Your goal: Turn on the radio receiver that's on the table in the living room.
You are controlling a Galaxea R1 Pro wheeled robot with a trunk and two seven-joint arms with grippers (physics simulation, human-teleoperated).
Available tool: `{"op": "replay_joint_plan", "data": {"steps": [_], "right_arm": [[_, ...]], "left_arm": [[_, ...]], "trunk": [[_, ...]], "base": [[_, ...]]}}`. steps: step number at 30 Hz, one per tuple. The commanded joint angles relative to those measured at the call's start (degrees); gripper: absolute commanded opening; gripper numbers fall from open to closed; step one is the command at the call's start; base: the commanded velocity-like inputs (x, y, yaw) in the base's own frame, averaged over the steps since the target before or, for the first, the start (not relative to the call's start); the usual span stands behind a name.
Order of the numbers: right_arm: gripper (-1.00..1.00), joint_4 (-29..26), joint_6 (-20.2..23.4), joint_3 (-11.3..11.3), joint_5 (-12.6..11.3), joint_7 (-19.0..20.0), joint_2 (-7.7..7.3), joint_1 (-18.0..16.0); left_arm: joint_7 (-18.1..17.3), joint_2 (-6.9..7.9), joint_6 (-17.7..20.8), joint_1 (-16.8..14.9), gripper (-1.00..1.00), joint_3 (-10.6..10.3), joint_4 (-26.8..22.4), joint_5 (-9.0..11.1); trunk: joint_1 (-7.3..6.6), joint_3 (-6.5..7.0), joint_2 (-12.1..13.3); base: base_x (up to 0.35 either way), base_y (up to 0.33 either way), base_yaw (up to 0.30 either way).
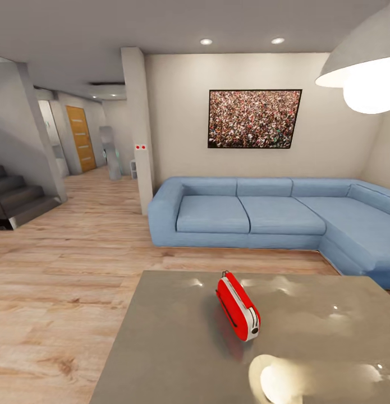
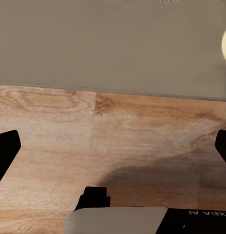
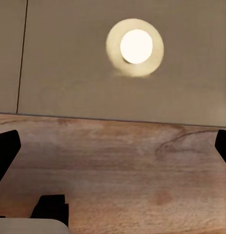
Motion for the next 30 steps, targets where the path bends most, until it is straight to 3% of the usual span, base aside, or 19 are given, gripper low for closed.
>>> {"op": "replay_joint_plan", "data": {"steps": [1,4,8,12,14,18,25,26,30], "right_arm": [[1.00,-0.1,0.0,0.0,0.1,0.0,-0.05,0.0],[1.00,-1.6,0.1,0.0,0.1,-0.1,-0.19,-0.3],[1.00,-8.9,0.7,0.0,0.1,-0.1,-0.25,-0.9],[1.00,-15.5,5.1,0.0,0.0,0.1,-0.26,-1.8],[1.00,-17.9,9.0,0.0,-0.1,1.0,-0.26,-3.2],[1.00,-20.2,17.3,0.0,-0.1,6.7,-0.22,-8.2],[1.00,-20.8,22.6,0.4,1.1,11.8,0.00,-13.7],[1.00,-21.1,26.0,0.6,2.1,12.5,0.06,-16.4],[1.00,-24.4,29.7,0.6,2.5,13.1,0.08,-19.4]], "left_arm": [[0.0,0.00,-0.1,0.0,1.00,0.0,0.0,0.0],[0.0,0.00,-0.7,0.0,1.00,0.0,0.0,0.0],[0.0,0.00,-1.1,0.0,1.00,0.0,0.0,0.0],[0.0,0.00,-1.2,0.0,1.00,0.1,0.0,0.0],[0.0,0.00,-1.2,0.0,1.00,0.1,0.0,0.0],[0.0,0.02,-1.2,0.0,1.00,0.1,0.0,0.0],[0.0,0.00,-1.2,0.0,1.00,0.1,0.0,0.0],[0.0,0.00,-1.3,0.0,1.00,0.1,0.0,0.0],[0.0,0.00,-1.5,0.0,1.00,0.1,0.0,0.0]], "trunk": [[0.00,0.00,0.0],[0.00,0.00,0.0],[0.00,0.00,0.0],[0.00,0.00,0.0],[0.00,0.00,0.0],[0.00,0.00,0.0],[0.00,0.00,0.0],[0.00,0.00,0.0],[0.00,0.00,0.0]], "base": [[0.000,-0.001,0.000],[0.000,0.000,0.000],[0.000,0.000,0.000],[0.000,0.000,0.000],[0.000,0.000,0.000],[0.000,0.000,0.000],[0.000,0.000,0.000],[0.000,0.000,0.000],[0.000,0.000,0.000]]}}
